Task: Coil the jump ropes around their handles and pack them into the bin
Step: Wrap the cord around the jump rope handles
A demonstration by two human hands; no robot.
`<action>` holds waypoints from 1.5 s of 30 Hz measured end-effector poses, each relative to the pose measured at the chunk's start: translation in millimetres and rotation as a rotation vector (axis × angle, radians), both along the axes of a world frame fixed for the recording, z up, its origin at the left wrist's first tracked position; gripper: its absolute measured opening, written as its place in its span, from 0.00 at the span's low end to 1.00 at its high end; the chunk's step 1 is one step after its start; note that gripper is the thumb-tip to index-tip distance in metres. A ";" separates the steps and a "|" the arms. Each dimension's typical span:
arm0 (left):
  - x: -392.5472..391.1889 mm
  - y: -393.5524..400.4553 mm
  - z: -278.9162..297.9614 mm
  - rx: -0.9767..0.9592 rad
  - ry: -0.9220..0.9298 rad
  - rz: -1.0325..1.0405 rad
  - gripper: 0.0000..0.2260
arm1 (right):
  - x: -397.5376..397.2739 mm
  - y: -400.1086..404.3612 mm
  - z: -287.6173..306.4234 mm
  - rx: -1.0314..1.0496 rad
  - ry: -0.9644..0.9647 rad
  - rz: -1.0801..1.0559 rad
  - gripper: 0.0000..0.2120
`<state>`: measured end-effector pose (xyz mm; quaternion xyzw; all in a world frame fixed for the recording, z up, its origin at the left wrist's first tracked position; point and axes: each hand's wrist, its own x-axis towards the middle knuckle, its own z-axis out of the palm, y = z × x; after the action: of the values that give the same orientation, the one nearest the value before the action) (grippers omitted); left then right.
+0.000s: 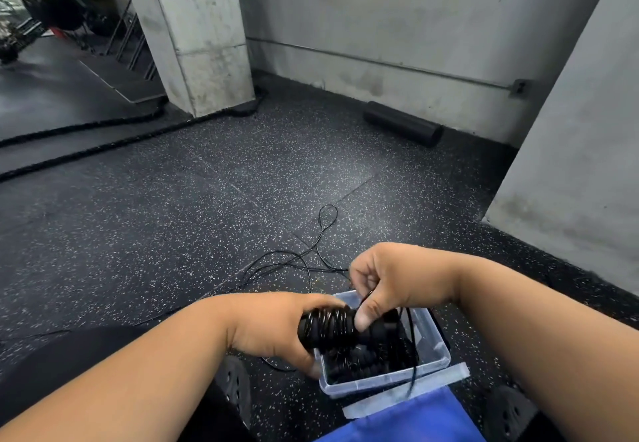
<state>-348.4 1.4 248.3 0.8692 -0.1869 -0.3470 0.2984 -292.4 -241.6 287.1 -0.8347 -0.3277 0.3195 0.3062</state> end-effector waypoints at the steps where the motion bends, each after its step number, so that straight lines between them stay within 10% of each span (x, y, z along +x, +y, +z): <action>1: -2.2 -1.0 -0.1 -0.027 0.056 -0.028 0.40 | 3.4 -0.3 -8.9 0.072 0.108 0.011 0.19; 5: -11.4 -5.2 -9.4 -0.359 0.276 0.005 0.36 | 0.4 5.0 -43.5 0.483 0.664 -0.063 0.11; 10: -7.4 -7.5 -15.9 -0.715 0.315 0.251 0.30 | -0.2 18.1 -52.6 0.676 0.737 -0.389 0.18; 14: -4.8 -9.6 -12.2 -0.935 0.360 0.486 0.36 | -0.2 22.6 -56.4 0.643 0.566 -0.539 0.06; 21: 6.5 -9.3 1.9 -0.956 0.178 0.829 0.20 | -35.7 39.3 -37.2 0.256 0.034 -0.381 0.11; 26: 12.2 -3.8 0.4 -0.933 0.037 0.959 0.28 | -50.5 36.0 -12.1 0.062 -0.287 -0.212 0.19; 29: 9.9 -5.7 -0.3 -0.981 0.054 0.974 0.27 | -47.1 32.3 -3.8 0.136 -0.240 -0.261 0.06; 45: 3.2 -23.2 -6.1 -1.165 0.182 0.934 0.29 | -35.1 25.3 -6.6 0.408 -0.407 -0.330 0.14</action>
<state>-345.2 -21.8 242.2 0.5275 0.0734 -0.1000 0.8405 -327.5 -216.3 280.5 -0.8448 -0.2997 0.0201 0.4428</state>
